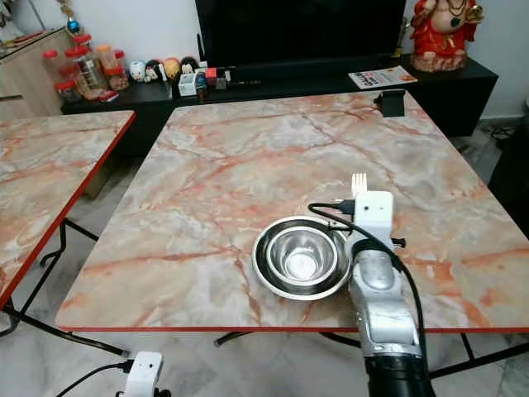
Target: Setting the table
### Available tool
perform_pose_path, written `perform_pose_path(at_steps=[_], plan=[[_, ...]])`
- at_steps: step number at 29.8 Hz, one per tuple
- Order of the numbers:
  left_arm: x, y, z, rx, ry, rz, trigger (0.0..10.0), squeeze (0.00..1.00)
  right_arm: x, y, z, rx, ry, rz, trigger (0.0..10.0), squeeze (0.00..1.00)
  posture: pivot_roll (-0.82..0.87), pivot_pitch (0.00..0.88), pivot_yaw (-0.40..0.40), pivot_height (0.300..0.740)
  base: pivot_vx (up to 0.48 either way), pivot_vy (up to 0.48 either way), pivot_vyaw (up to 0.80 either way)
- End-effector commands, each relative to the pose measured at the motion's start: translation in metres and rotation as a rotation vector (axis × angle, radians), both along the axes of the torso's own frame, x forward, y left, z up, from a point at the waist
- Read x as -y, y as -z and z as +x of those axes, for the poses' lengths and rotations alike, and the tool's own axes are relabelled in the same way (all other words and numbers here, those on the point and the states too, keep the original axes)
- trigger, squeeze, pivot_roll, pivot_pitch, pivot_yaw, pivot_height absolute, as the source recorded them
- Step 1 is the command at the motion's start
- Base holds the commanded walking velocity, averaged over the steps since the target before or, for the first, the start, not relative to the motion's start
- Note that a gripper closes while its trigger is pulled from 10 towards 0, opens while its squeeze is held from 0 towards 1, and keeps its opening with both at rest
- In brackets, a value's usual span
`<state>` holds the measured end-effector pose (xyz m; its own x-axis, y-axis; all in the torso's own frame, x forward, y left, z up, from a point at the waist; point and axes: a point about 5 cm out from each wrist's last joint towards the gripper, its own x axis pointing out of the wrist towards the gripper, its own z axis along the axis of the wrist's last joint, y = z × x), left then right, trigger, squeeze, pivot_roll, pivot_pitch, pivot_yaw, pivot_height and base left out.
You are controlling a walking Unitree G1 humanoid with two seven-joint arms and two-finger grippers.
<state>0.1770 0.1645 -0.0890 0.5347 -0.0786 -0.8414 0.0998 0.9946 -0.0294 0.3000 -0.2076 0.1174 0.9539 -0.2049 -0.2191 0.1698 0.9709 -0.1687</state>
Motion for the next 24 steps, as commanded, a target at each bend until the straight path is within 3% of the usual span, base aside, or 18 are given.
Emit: perform_pose_path(at_steps=[1, 9, 17, 24], plan=[[-0.002, 0.0, 0.001, -0.007, 0.009, 0.004, 10.0, 0.0, 0.003, 0.002, -0.004, -0.04, 0.005, -0.009, 10.0, 0.0, -0.29, 0.0, 0.103, 0.74, 0.0, 0.0, 0.0], [-0.001, 0.0, 0.0, -0.011, 0.026, 0.003, 10.0, 0.0, 0.009, 0.015, -0.014, -0.106, -0.02, -0.014, 10.0, 0.0, -0.29, 0.0, 0.106, 0.74, 0.0, 0.0, 0.0], [0.001, 0.0, 0.001, -0.008, 0.029, 0.002, 10.0, 0.0, -0.002, 0.03, -0.019, -0.144, -0.067, 0.019, 10.0, 0.0, -0.29, 0.0, 0.101, 0.74, 0.0, 0.0, 0.0], [0.002, 0.0, 0.0, -0.008, 0.033, 0.0, 10.0, 0.0, -0.001, 0.038, -0.019, -0.152, -0.066, 0.035, 10.0, 0.0, -0.28, 0.0, 0.101, 0.74, 0.0, 0.0, 0.0]])
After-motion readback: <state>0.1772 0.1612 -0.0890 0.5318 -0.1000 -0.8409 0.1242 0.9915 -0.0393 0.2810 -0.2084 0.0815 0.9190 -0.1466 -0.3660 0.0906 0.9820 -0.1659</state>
